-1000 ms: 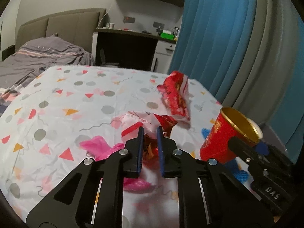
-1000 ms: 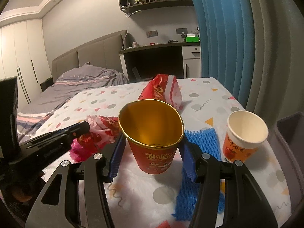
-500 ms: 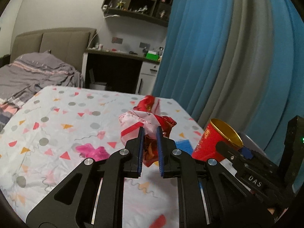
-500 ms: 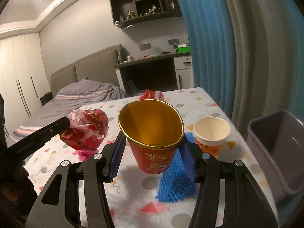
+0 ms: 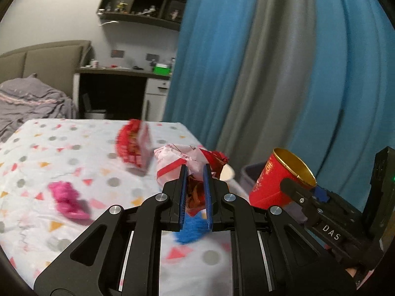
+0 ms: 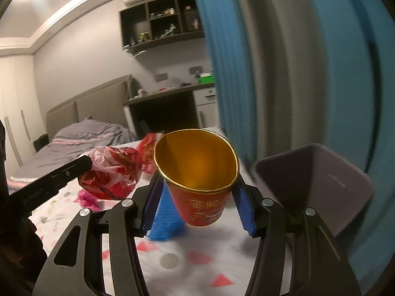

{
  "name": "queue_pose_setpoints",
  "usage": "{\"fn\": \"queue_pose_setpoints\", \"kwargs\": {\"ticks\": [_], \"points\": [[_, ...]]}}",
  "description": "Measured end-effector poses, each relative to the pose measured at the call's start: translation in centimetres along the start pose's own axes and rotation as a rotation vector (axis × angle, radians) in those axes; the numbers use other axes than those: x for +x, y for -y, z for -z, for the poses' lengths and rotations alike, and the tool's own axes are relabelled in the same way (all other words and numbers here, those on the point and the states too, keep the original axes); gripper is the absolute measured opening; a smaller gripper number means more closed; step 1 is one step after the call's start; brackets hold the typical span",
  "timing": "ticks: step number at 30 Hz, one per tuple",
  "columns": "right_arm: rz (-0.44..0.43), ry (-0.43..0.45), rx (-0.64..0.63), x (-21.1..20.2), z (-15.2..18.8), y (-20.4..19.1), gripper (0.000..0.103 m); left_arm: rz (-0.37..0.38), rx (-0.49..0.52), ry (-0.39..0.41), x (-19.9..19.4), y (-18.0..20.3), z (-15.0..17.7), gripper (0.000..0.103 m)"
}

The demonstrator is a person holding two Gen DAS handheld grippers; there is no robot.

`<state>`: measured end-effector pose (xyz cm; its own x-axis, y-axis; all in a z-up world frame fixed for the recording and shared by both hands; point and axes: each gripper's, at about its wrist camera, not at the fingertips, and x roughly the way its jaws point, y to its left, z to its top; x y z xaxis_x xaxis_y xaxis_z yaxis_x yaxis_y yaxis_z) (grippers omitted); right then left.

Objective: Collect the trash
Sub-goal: 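Carry the wrapper and gold-rimmed cup over the grey bin with both tools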

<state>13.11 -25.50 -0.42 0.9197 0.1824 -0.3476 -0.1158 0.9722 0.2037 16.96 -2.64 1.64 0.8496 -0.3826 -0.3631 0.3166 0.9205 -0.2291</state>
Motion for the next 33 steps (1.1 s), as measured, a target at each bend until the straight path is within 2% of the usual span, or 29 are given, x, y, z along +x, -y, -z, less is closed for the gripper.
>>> {"fn": "queue_pose_setpoints", "kwargs": {"ticks": [13, 18, 24, 33], "points": [[0.158, 0.049, 0.066, -1.8, -0.3, 8.9, 0.055, 0.191, 0.077, -0.034, 6.8, 11.0, 1.2, 0.012], [0.206, 0.055, 0.081, -1.9, -0.2, 11.3, 0.054, 0.243, 0.1, -0.066, 10.1, 14.3, 1.9, 0.012], [0.242, 0.052, 0.097, -1.9, 0.0, 13.7, 0.054, 0.285, 0.093, -0.128, 14.2, 16.4, 3.2, 0.012], [0.258, 0.02, 0.109, -0.3, 0.9, 14.8, 0.054, 0.327, 0.07, -0.207, 17.9, 16.6, 5.0, 0.012]]}}
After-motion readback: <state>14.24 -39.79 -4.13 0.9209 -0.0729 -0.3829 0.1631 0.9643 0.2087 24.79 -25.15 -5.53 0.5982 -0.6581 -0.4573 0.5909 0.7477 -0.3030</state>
